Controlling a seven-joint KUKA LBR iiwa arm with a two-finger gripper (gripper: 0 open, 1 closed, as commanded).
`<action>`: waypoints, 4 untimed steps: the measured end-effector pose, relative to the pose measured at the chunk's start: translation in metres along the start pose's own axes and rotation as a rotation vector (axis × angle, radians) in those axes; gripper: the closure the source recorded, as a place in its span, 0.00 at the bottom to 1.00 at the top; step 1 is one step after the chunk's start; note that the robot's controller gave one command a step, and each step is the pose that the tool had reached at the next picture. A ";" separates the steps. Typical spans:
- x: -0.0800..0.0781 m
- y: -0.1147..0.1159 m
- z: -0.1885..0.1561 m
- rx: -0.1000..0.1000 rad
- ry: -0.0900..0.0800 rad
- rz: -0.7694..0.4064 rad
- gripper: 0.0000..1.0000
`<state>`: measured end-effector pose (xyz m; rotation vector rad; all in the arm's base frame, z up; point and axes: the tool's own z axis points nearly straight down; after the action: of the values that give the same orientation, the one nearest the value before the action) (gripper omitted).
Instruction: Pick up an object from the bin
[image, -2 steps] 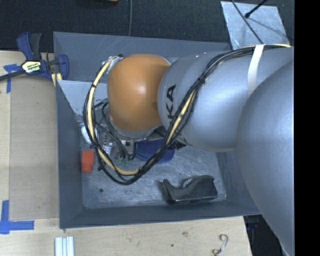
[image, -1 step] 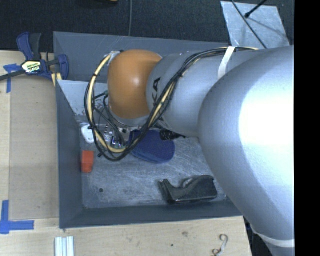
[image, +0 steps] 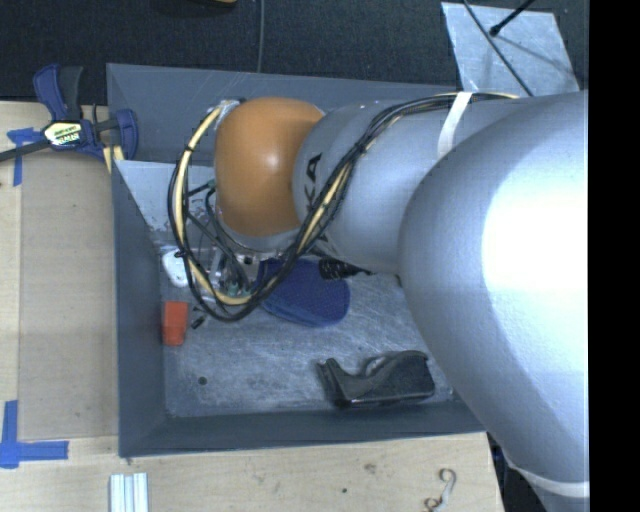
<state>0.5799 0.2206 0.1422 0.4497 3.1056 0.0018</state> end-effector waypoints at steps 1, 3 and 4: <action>0.004 0.023 0.070 0.001 0.003 -0.178 0.00; -0.022 0.018 -0.076 -0.005 -0.009 -0.205 1.00; -0.015 -0.071 -0.047 0.004 0.003 0.037 1.00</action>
Offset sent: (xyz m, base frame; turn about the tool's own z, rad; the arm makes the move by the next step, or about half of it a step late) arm 0.0026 0.0234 -0.0710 -0.1773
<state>0.5736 0.1480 0.1887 0.5081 3.0999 -0.0035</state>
